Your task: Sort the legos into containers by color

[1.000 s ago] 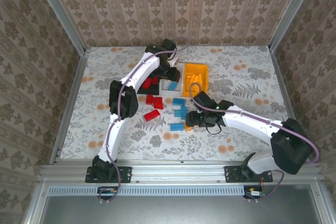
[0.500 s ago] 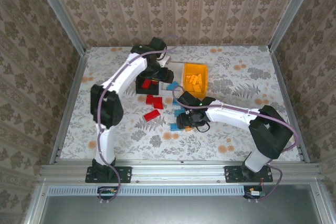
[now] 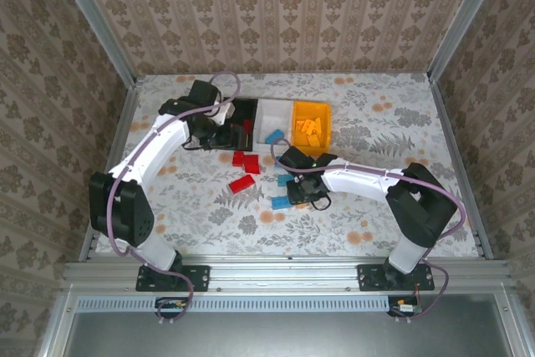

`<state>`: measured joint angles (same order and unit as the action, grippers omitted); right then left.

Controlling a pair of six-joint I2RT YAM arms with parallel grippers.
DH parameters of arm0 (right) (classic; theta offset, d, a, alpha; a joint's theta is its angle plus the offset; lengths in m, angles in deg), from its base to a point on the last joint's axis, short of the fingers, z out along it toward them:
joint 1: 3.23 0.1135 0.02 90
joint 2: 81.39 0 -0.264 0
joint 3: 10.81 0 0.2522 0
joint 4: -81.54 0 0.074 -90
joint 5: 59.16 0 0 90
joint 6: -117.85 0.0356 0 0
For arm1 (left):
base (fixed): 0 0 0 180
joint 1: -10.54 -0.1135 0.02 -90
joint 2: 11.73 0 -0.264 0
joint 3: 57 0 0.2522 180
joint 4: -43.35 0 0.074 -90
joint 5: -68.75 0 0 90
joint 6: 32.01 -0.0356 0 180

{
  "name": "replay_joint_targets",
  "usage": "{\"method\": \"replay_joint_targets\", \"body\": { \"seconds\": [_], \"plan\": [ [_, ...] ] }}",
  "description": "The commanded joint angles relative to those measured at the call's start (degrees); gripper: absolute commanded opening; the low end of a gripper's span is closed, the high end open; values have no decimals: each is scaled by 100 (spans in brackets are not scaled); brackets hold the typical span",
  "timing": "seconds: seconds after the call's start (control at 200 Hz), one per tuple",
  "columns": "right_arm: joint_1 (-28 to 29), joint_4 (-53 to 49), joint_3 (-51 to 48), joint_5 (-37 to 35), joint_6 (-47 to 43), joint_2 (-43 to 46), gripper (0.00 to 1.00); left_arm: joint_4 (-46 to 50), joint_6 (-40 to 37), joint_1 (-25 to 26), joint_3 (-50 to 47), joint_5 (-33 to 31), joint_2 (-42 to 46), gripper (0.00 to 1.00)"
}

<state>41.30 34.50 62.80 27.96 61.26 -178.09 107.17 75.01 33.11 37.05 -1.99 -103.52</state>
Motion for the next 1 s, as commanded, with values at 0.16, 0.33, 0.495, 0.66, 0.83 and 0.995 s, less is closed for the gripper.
{"method": "replay_joint_targets", "body": {
  "seconds": [0.16, 0.33, 0.495, 0.66, 0.83, 0.995],
  "plan": [
    [-99, -698, 361, -384, 8, 880, 32, -918, 431, -94, -826, 444, 1054, 82],
    [-570, -837, 813, -571, -178, 1278, 36, -1125, 431, -116, -1291, 582, 1459, 95],
    [-1275, -675, 1504, -842, -512, 875, 36, -1535, 761, -112, -1989, 525, 1901, 100],
    [-1750, -543, 2615, -796, -913, -277, 36, -1681, 966, -63, -2459, 710, 2018, 100],
    [-2063, -780, 3883, -624, -1093, -1554, 36, -1610, 732, 133, -2826, 358, 2365, 100],
    [-2149, -924, 4617, -498, -1182, -2194, 51, -1104, 661, 108, -2762, 89, 2272, 100]
  ]
}}
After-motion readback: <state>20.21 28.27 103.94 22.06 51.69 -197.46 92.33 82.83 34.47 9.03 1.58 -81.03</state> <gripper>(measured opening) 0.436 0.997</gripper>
